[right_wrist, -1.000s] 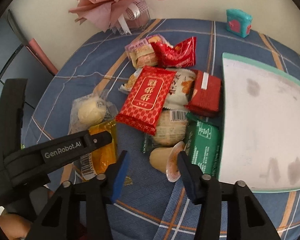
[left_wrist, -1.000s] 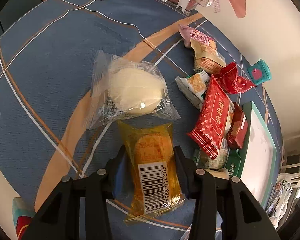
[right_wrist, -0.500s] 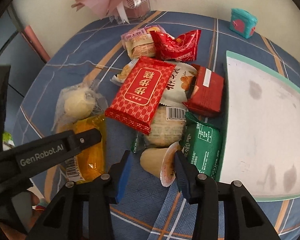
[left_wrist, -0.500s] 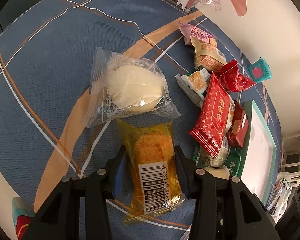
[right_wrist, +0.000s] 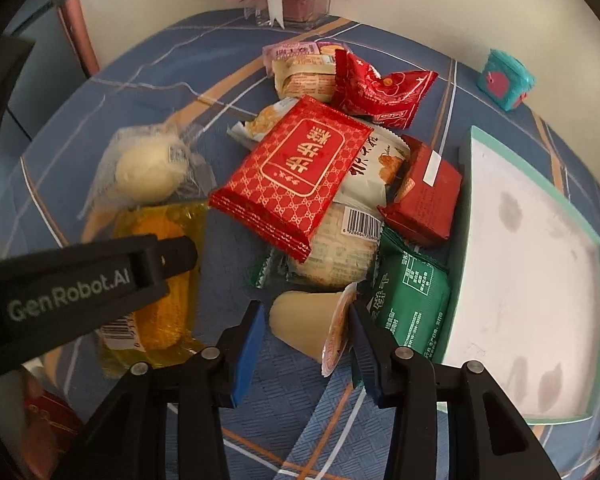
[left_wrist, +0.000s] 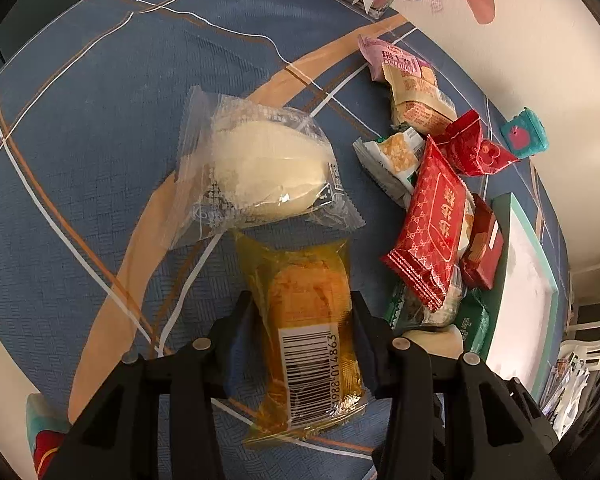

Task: Organize snacks
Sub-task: 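Close left gripper on orange cake packet while right gripper closes on pudding cup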

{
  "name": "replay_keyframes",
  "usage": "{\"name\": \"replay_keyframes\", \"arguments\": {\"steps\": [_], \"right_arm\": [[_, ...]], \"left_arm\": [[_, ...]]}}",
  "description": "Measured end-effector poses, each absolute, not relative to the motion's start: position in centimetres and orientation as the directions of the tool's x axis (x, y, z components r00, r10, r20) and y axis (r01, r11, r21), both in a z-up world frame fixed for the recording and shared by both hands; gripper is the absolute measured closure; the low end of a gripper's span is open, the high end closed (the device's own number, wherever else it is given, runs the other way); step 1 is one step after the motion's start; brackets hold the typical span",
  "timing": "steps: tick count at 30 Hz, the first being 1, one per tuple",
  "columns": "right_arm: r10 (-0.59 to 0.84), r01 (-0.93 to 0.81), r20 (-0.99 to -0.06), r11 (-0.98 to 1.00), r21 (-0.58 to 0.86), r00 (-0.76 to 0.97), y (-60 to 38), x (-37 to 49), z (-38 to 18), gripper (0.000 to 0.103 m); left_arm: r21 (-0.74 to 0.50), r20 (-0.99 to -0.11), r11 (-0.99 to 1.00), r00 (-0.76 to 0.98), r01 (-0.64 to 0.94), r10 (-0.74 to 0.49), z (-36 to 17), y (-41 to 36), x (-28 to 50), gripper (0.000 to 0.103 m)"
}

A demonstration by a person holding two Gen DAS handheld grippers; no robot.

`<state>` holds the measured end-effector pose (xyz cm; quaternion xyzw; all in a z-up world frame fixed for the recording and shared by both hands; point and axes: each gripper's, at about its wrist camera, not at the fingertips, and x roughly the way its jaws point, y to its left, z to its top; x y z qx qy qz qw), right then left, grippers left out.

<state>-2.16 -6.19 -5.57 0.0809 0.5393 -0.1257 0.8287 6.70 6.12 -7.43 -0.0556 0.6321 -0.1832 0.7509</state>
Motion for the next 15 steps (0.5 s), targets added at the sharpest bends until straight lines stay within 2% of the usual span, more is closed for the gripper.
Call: {"name": "replay_keyframes", "arguments": {"steps": [11, 15], "right_arm": [[-0.127, 0.303, -0.918, 0.953, -0.008, 0.374, -5.7, -1.0, -6.8, 0.059], [-0.098, 0.317, -0.917, 0.948, 0.033, 0.386, -6.8, -2.6, -5.9, 0.061]], "left_arm": [[-0.301, -0.934, 0.93, 0.133, 0.212, -0.332, -7.7, 5.7, 6.6, 0.056], [-0.305, -0.928, 0.925, 0.149, 0.227, -0.342, -7.3, 5.3, 6.4, 0.061]]}}
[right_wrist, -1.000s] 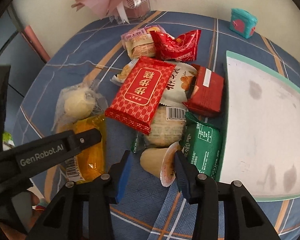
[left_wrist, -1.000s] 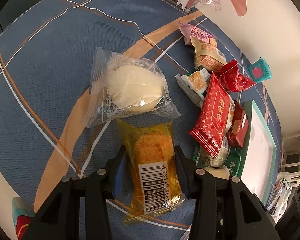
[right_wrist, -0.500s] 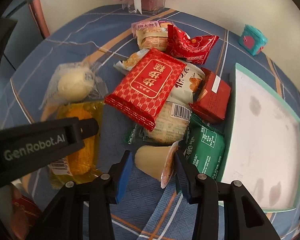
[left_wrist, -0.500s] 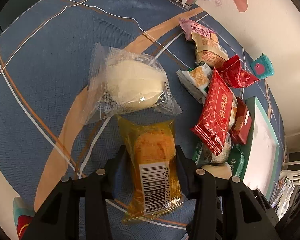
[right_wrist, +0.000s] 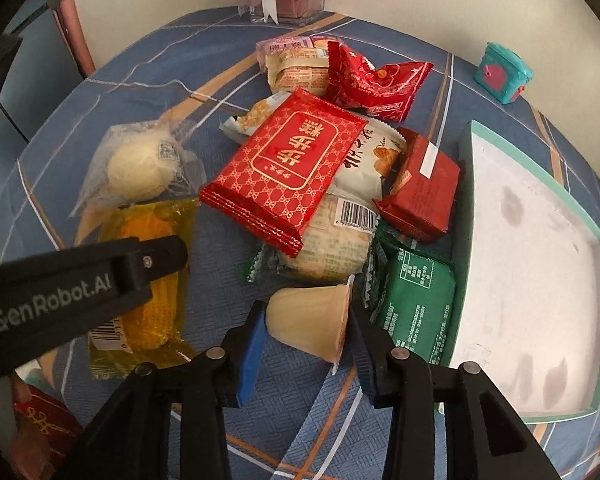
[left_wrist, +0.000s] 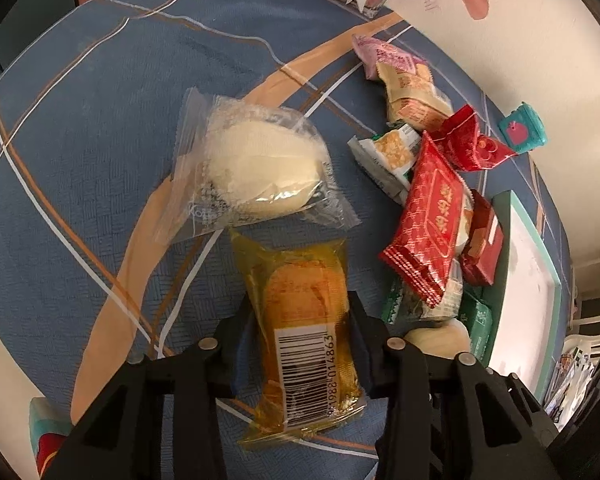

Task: Organize snacks
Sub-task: 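Close left gripper on orange cake packet while right gripper closes on pudding cup, then carry cake packet with left tool while right tool carries pudding cup over tray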

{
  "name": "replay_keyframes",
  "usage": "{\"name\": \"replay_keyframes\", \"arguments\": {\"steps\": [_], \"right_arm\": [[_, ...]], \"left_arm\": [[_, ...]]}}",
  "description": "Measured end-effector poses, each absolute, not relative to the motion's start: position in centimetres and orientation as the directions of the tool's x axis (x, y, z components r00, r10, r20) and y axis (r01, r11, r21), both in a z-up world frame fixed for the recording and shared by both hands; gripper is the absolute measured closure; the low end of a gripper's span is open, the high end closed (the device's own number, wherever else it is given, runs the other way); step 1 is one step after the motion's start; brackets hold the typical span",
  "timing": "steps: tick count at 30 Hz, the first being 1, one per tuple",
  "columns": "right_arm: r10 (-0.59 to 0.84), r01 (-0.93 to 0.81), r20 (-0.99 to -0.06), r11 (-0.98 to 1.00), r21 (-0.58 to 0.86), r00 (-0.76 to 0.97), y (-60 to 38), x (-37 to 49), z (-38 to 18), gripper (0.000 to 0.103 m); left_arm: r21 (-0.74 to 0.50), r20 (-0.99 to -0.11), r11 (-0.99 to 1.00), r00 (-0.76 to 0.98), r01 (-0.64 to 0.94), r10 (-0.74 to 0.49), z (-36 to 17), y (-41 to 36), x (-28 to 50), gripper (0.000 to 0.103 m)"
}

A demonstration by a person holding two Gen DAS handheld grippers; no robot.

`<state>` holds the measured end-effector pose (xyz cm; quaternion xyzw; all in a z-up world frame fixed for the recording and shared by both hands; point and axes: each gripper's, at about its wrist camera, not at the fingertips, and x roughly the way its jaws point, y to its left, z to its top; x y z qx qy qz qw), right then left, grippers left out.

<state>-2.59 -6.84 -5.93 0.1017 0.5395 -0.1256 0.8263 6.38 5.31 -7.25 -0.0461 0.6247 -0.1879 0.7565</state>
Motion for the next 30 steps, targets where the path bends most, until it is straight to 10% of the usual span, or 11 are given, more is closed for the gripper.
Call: {"name": "replay_keyframes", "arguments": {"steps": [30], "right_arm": [[-0.059, 0.365, -0.851, 0.917, 0.161, 0.521, -9.2, -6.5, 0.7, 0.062]], "left_arm": [[-0.28, -0.858, 0.91, 0.345, 0.306, -0.38, -1.0, 5.1, 4.1, 0.061]]}}
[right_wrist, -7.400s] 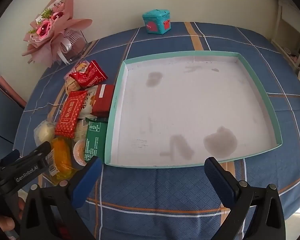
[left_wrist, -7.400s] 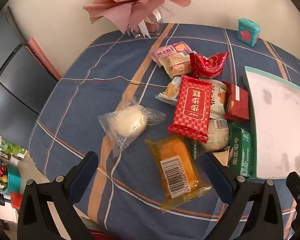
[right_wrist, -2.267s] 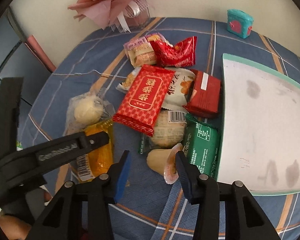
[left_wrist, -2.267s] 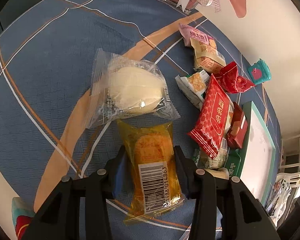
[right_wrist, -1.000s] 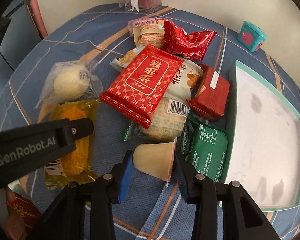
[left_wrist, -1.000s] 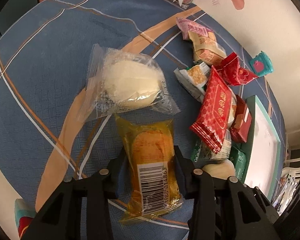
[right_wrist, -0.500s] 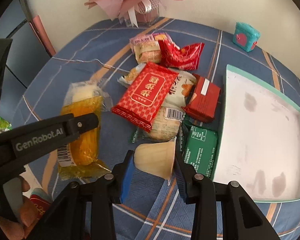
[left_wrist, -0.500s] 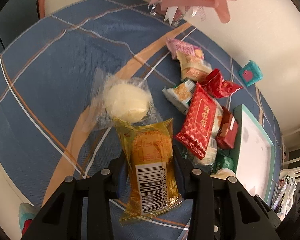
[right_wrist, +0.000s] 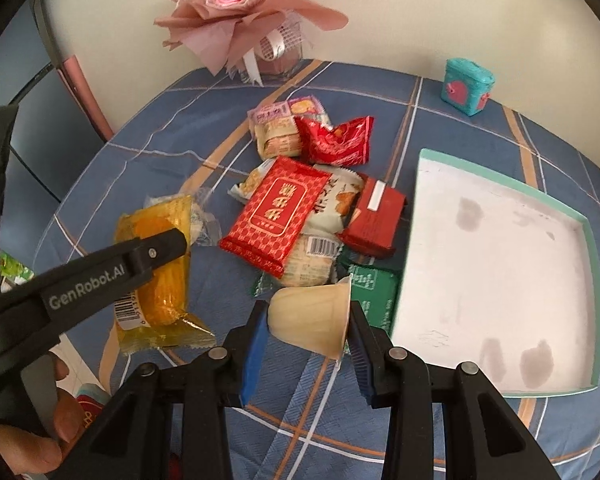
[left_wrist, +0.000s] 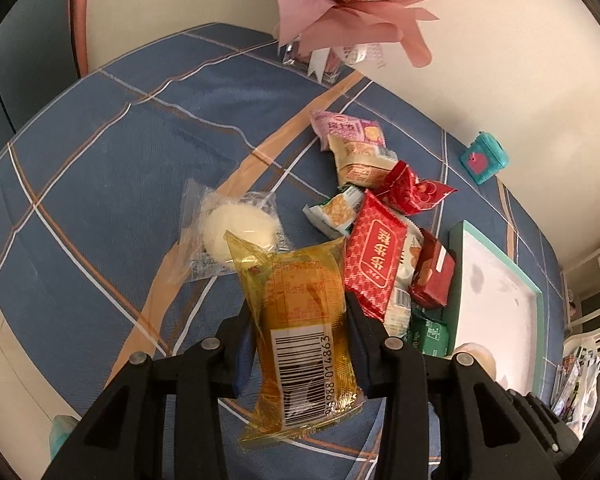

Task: Organize snacks
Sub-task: 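Carry cake packet with left tool while right tool carries pudding cup over tray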

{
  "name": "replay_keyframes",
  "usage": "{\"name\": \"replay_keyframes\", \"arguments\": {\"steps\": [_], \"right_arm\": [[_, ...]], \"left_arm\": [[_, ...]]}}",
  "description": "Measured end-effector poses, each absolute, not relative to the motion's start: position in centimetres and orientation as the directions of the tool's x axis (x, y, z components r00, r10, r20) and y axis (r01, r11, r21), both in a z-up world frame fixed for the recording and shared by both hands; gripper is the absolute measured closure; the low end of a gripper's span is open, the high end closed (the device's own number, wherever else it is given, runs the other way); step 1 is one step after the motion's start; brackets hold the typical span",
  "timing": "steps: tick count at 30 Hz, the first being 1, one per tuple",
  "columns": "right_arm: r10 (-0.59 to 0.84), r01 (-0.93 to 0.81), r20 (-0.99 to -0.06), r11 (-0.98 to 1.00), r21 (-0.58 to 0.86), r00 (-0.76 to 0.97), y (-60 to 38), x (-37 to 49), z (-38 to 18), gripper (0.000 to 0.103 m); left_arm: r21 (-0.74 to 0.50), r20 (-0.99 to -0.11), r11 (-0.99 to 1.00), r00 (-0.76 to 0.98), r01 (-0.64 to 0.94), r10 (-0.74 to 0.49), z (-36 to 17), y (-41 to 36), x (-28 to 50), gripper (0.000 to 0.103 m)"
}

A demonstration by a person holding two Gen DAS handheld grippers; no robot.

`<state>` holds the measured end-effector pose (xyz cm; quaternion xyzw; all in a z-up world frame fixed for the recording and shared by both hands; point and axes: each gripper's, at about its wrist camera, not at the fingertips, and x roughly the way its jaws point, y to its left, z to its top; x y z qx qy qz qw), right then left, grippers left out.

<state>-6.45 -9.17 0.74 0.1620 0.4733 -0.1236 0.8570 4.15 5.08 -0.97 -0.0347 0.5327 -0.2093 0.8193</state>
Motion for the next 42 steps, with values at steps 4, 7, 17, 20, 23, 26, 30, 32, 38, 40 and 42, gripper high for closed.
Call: {"name": "replay_keyframes", "arguments": {"steps": [4, 7, 17, 20, 23, 26, 30, 32, 38, 40, 42], "right_arm": [[-0.076, 0.383, -0.841, 0.91, 0.161, 0.535, -10.1, -6.9, 1.5, 0.062], [-0.091, 0.404, -0.837, 0.9, 0.163, 0.54, -11.1, -7.3, 1.8, 0.062], [-0.17, 0.509, -0.828, 0.847, 0.154, 0.534, -16.0, -9.3, 2.7, 0.062], [-0.186, 0.538, -0.829, 0.829, 0.156, 0.527, -17.6, -10.0, 2.9, 0.062], [-0.21, 0.571, -0.827, 0.806, 0.155, 0.521, -19.3, -10.8, 3.0, 0.062], [-0.225, 0.6, -0.829, 0.784, 0.157, 0.512, -20.8, -11.5, 2.9, 0.062], [-0.244, 0.641, -0.834, 0.751, 0.161, 0.495, -22.8, -12.1, 2.5, 0.062], [-0.253, 0.661, -0.838, 0.733, 0.16, 0.483, -23.8, -12.2, 2.2, 0.062], [-0.266, 0.703, -0.85, 0.693, 0.16, 0.455, -26.8, -12.1, 1.0, 0.062], [-0.271, 0.716, -0.854, 0.68, 0.157, 0.444, -28.0, -11.9, 0.4, 0.062], [-0.271, 0.726, -0.857, 0.669, 0.16, 0.439, -29.0, -11.8, -0.2, 0.062]], "left_arm": [[-0.255, -0.854, 0.908, 0.362, 0.332, -0.373, -0.3, 4.1, 3.8, 0.061], [-0.239, -0.853, 0.903, 0.367, 0.356, -0.371, 0.2, 3.0, 3.5, 0.061], [-0.192, -0.85, 0.867, 0.364, 0.46, -0.382, 1.8, -2.3, 2.4, 0.061], [-0.179, -0.849, 0.847, 0.356, 0.501, -0.39, 2.0, -4.3, 1.8, 0.061], [-0.161, -0.849, 0.83, 0.354, 0.533, -0.393, 2.4, -6.3, 1.3, 0.061], [-0.145, -0.847, 0.81, 0.353, 0.568, -0.399, 2.9, -8.5, 0.8, 0.061], [-0.136, -0.849, 0.781, 0.334, 0.609, -0.408, 2.9, -11.6, 0.2, 0.061], [-0.13, -0.852, 0.768, 0.326, 0.627, -0.41, 2.7, -13.0, -0.1, 0.061], [-0.126, -0.867, 0.73, 0.283, 0.672, -0.41, 1.3, -17.7, -0.5, 0.061], [-0.123, -0.87, 0.72, 0.274, 0.683, -0.409, 0.7, -18.9, -0.4, 0.061], [-0.116, -0.873, 0.711, 0.27, 0.694, -0.406, 0.3, -20.0, -0.4, 0.061]]}}
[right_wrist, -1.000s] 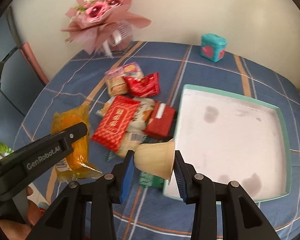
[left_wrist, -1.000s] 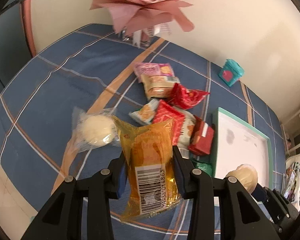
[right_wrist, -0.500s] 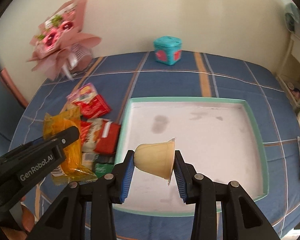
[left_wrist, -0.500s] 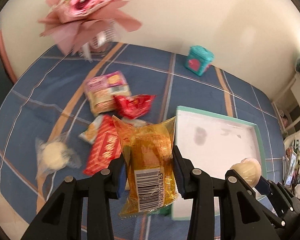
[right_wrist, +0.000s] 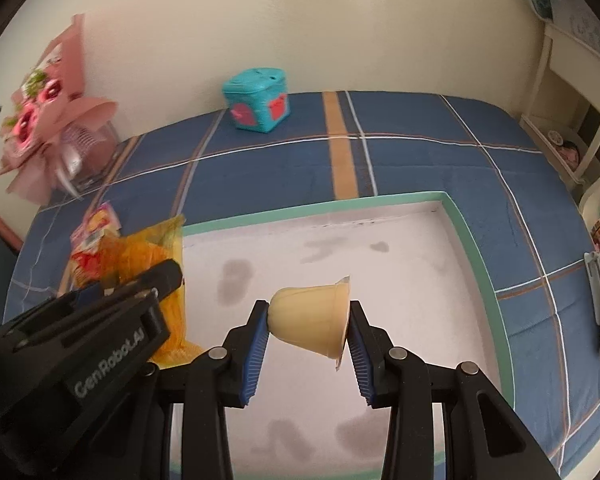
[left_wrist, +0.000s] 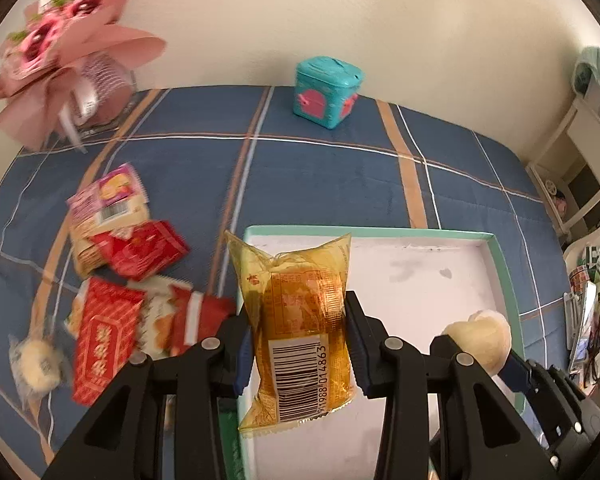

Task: Organize snacks
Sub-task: 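Carry cake packet with left tool while right tool carries pudding cup over tray, then open left gripper dropping cake packet in tray while right gripper releases pudding cup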

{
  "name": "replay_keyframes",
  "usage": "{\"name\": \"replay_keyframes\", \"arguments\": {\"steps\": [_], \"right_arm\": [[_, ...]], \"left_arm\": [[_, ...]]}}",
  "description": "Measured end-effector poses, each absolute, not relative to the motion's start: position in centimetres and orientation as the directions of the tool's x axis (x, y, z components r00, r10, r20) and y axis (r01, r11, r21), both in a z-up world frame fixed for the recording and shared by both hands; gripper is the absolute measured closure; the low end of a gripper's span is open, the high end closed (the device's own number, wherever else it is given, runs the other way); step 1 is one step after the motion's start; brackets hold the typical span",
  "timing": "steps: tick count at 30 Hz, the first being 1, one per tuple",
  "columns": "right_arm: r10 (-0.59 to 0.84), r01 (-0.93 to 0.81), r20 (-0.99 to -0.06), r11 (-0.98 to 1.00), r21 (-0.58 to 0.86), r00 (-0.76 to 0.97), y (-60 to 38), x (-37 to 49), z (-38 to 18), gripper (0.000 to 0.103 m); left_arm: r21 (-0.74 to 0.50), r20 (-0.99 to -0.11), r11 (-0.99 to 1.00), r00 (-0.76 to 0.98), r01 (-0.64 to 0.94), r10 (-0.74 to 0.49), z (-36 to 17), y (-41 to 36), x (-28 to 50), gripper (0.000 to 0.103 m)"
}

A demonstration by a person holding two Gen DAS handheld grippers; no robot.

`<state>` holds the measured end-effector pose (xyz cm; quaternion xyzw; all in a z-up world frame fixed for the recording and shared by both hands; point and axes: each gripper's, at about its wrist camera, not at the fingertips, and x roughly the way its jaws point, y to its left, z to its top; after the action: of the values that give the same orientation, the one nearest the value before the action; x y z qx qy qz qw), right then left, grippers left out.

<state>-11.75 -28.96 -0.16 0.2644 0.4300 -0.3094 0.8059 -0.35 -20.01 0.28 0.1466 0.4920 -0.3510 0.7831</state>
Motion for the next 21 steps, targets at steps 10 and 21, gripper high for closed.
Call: {"name": "replay_keyframes", "arguments": {"steps": [10, 21], "right_arm": [[-0.246, 0.788, -0.899, 0.596, 0.155, 0.363, -33.4, -10.9, -3.5, 0.062], [-0.229, 0.813, -0.922, 0.567, 0.134, 0.312, -34.0, -11.1, -4.9, 0.061]], "left_arm": [[-0.113, -0.893, 0.692, 0.233, 0.713, -0.385, -2.6, -23.1, 1.0, 0.061], [-0.126, -0.908, 0.694, 0.199, 0.709, -0.369, -4.1, -23.7, 1.9, 0.061]]}}
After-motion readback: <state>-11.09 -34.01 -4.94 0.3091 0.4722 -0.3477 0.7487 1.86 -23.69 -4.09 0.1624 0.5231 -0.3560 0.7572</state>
